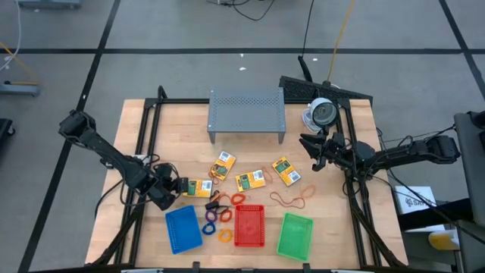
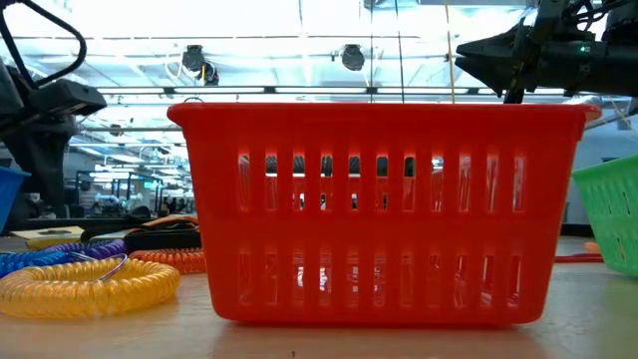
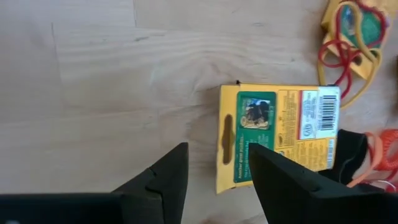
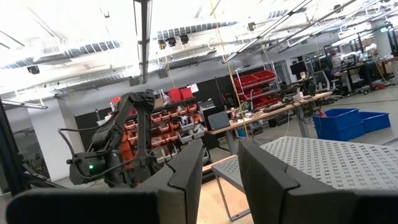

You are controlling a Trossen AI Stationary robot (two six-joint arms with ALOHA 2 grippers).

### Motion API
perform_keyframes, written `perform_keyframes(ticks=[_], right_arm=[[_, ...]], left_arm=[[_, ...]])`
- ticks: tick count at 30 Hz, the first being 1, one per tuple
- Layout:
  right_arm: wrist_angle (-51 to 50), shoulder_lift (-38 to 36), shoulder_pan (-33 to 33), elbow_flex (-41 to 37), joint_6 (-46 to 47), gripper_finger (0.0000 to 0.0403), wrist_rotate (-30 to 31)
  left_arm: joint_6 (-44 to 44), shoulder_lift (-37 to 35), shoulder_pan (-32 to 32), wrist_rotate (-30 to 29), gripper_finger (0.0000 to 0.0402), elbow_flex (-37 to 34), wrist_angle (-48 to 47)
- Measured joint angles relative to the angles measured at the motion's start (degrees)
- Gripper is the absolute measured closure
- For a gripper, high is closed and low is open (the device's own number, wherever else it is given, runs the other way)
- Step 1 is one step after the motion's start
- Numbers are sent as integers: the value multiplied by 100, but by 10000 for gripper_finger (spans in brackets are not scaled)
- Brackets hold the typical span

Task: Pick & Place Office Desk Supplies
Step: Put the crayon box into the blue bin

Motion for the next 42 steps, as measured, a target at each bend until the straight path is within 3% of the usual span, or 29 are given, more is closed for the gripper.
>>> perform_keyframes(ticks=[11,21,34,37,42], right_arm=[[2,1,0,0,0,309,-2],[2,1,0,0,0,309,-2],[79,0,0,1,0,309,0],[86,1,0,0,-2,309,-1],[88,0,2,1,-2,309,0]], left_arm=[[-86,-7,-4,-254,224,-716,1475],[264,4,238,-510,224,-741,1760],[686,295,634,-47,227,-726,1972],[767,324,634,-29,255,-732,2080],[832,337,636,114,355,-745,2315]])
